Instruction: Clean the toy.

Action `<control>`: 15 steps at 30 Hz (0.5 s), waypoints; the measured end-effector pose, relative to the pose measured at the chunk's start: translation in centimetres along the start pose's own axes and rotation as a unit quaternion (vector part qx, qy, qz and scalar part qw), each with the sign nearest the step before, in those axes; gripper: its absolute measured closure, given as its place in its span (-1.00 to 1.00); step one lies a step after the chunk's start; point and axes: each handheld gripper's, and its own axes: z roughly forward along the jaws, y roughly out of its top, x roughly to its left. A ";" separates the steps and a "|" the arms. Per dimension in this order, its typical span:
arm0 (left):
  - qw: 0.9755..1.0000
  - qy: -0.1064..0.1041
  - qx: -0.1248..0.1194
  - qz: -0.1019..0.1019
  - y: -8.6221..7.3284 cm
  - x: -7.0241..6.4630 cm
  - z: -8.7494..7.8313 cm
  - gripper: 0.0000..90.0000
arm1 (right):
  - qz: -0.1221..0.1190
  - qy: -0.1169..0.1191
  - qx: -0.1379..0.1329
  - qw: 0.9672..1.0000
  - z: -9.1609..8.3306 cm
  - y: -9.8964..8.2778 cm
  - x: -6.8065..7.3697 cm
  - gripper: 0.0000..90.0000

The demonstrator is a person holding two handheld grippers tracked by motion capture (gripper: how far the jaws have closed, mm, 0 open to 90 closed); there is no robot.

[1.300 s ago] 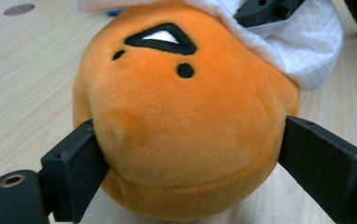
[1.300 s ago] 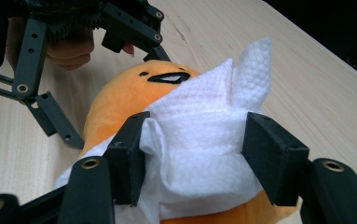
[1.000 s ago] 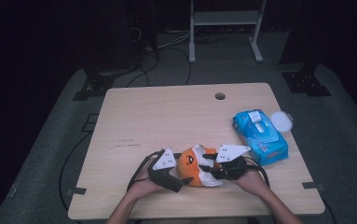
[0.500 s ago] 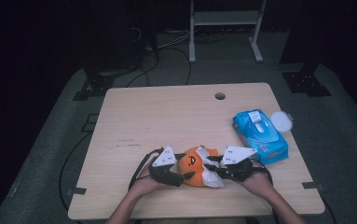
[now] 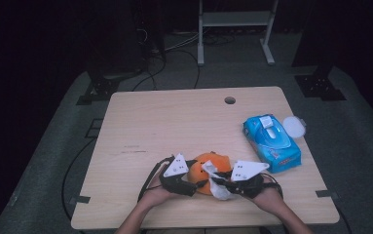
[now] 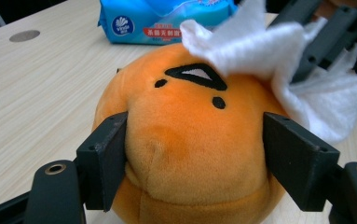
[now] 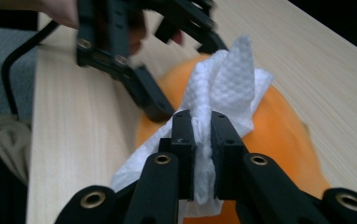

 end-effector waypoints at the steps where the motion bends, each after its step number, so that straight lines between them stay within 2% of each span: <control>1: 1.000 0.000 0.002 -0.004 -0.1 0.1 -0.1 -0.42 | -0.015 -0.007 0.008 1.000 0.2 0.1 0.2 0.80; 3: 1.000 -0.001 0.000 -0.013 -0.4 0.2 -0.3 -0.42 | -0.018 -0.013 0.014 1.000 0.1 -0.2 0.1 0.80; 4: 1.000 -0.004 -0.002 -0.019 -0.8 0.5 -0.5 -0.42 | 0.001 -0.022 0.016 1.000 -0.4 -1.3 -0.8 0.80; 5: 1.000 -0.004 -0.002 -0.019 -0.8 0.5 -0.5 -0.42 | 0.001 -0.022 0.016 1.000 -0.4 -1.3 -0.8 0.80; 7: 1.000 -0.005 -0.002 -0.019 -0.8 0.5 -0.5 -0.42 | 0.029 -0.031 0.018 0.999 -1.2 -2.5 -1.6 0.80; 10: 1.000 0.000 -0.003 -0.020 -0.6 0.3 -0.3 -0.42 | 0.055 -0.046 0.022 0.997 -2.0 -3.7 -2.0 0.80; 14: 1.000 0.005 -0.003 -0.012 -0.5 0.0 -0.1 -0.45 | 0.043 -0.046 0.017 0.998 -1.6 -2.7 -1.4 0.80; 15: 1.000 0.002 -0.003 -0.011 -0.6 -0.1 -0.1 -0.45 | 0.032 -0.026 -0.001 0.999 -0.9 -1.5 -0.6 0.80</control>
